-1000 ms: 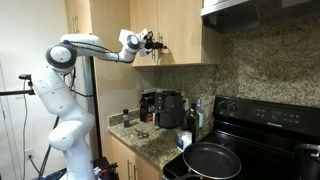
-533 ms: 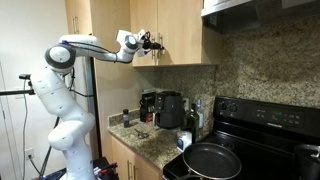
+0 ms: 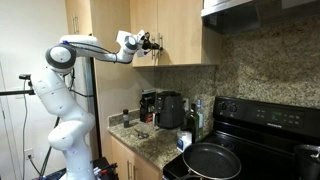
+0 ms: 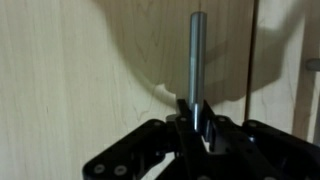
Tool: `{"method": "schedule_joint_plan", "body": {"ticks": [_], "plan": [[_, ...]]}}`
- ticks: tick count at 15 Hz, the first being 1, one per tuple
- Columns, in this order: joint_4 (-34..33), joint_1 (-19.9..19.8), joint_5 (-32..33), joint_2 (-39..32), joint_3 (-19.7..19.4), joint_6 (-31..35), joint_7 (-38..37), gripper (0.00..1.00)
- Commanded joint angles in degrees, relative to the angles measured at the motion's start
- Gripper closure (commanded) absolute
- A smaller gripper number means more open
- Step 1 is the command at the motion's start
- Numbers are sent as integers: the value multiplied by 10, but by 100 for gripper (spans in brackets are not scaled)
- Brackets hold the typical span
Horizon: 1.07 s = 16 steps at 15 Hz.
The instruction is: Open the right overhead cabinet door
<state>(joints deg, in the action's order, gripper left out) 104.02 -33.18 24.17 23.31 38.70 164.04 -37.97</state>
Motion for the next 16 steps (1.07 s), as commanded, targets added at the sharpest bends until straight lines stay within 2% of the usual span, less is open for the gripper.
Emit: {"method": "schedule_joint_plan", "body": {"ticks": [1,4,5,8,11,16], "plan": [[-15,-20,2,-8,-4,-25,-6,96],[30,-18,-6,66,-52,-25,-12,96],[44,12,-8,75,-86,-21,-9,96],[92,51,-13,113,-123,-16,-10,96],[141,80,-18,159,-153,-16,-6,96],[210,101,-47,237,-186,-28,17,96]]}}
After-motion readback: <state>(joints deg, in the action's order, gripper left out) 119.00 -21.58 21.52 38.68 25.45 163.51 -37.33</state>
